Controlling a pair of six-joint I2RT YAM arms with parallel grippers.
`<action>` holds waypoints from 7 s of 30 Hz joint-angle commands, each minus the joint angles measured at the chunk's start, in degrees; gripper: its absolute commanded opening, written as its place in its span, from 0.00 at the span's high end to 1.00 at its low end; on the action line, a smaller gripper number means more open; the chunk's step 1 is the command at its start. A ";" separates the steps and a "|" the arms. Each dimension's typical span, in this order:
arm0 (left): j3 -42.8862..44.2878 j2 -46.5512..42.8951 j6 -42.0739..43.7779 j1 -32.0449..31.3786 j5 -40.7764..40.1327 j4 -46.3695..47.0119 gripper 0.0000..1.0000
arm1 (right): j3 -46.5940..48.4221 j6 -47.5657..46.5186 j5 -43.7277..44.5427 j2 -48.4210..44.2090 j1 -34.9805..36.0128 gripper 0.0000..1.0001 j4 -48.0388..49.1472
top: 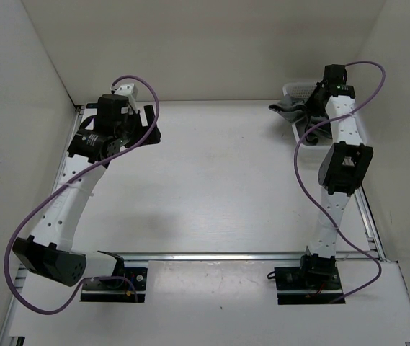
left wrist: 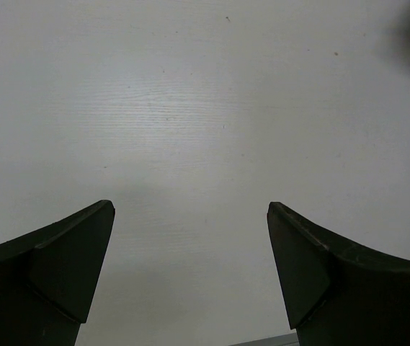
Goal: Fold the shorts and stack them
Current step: Grab the shorts from the pile, then move the shorts to the center of the board, then flatten the shorts out
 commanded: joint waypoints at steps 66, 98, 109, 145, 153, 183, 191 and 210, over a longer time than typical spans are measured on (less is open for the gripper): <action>-33.59 10.66 -21.60 18.94 18.98 5.85 0.05 | -40.50 -0.55 4.28 -18.89 69.17 0.03 12.50; 14.28 6.30 -14.39 14.48 24.08 -9.48 0.87 | -18.96 -18.05 10.85 -34.23 36.12 0.71 8.89; -5.56 0.46 -13.34 6.89 14.24 -8.46 0.04 | -53.58 -3.03 2.71 -53.23 16.44 0.08 9.45; -6.07 3.11 -13.43 30.28 16.07 -13.40 0.16 | -50.30 3.82 20.71 -19.28 66.36 1.00 3.28; -12.64 6.97 -14.56 27.13 18.09 -8.57 0.14 | -73.10 14.99 27.31 -42.22 66.36 0.09 -5.94; -20.57 28.25 -14.39 23.34 15.55 1.37 0.90 | -104.12 61.13 -15.93 -75.55 35.60 0.11 16.63; -20.57 25.44 -14.92 23.34 14.49 1.37 0.90 | -113.18 70.55 -15.93 -77.68 34.98 0.23 31.03; -4.50 20.16 -17.12 29.13 16.95 -6.71 0.90 | -65.42 38.04 -5.38 -40.32 23.47 1.00 21.03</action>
